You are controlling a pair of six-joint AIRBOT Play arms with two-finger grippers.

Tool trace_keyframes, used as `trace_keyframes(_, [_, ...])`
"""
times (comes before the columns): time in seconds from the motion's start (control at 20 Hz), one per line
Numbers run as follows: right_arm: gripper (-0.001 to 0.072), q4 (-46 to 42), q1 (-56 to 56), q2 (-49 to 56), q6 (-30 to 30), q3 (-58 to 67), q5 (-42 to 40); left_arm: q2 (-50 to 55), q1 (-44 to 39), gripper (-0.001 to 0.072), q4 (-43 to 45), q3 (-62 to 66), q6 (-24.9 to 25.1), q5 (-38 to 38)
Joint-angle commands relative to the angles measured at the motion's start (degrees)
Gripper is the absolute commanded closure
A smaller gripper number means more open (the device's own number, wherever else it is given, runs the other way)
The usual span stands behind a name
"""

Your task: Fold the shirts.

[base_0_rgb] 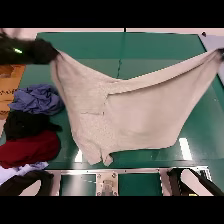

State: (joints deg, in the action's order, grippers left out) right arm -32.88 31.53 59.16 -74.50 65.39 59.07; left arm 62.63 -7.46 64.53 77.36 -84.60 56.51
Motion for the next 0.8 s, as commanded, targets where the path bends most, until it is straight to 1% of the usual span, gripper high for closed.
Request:
trace_keyframes(0.0, [0.0701, -0.72, -4.59, 15.1, 4.76, -6.14, -9.62, 13.84, 0.02, 0.0686, -2.36, -7.23, 0.42, -14.73])
trace_keyframes(0.1, [0.0701, 0.96, -4.68, 24.92, 5.51, -3.43, -10.45, 21.68, 0.02, 0.0686, -8.41, -5.31, 4.61, -20.06])
trace_keyframes(0.15, [0.0701, 1.33, -4.68, 29.73, 6.03, -0.92, -10.16, 24.83, 0.02, 0.0686, -9.55, -3.74, 5.44, -21.92])
trace_keyframes(0.3, [0.0701, 1.36, -4.61, 40.02, 5.97, 7.34, -8.0, 30.84, 0.09, 0.0686, -9.44, 1.38, 5.38, -25.99])
trace_keyframes(0.4, [0.0701, 1.36, -4.66, 44.24, 5.79, 13.16, -5.84, 32.46, 0.09, 0.0686, -9.42, 3.76, 5.14, -29.33])
trace_keyframes(0.45, [0.0701, 1.33, -4.63, 45.68, 4.74, 16.0, -4.79, 32.76, 0.37, 0.0687, -9.42, 4.52, 5.11, -30.8])
trace_keyframes(0.5, [0.07, 1.33, -4.61, 46.62, 4.02, 18.38, -3.87, 32.85, 0.96, 0.0687, -9.4, 5.05, 5.01, -31.04])
trace_keyframes(0.6, [0.0701, 1.22, -4.33, 47.1, 4.02, 21.79, -1.53, 32.85, 3.37, 0.0686, -9.49, 6.01, 3.32, -27.65])
trace_keyframes(0.65, [0.0701, 1.16, -4.17, 47.1, 4.02, 23.1, 0.72, 32.85, 4.9, 0.0687, -9.49, 6.27, 2.97, -24.3])
trace_keyframes(0.75, [0.0702, -0.83, -3.45, 47.01, 4.04, 24.46, 5.9, 32.81, 7.69, 0.0686, -9.27, 6.23, 3.45, -14.78])
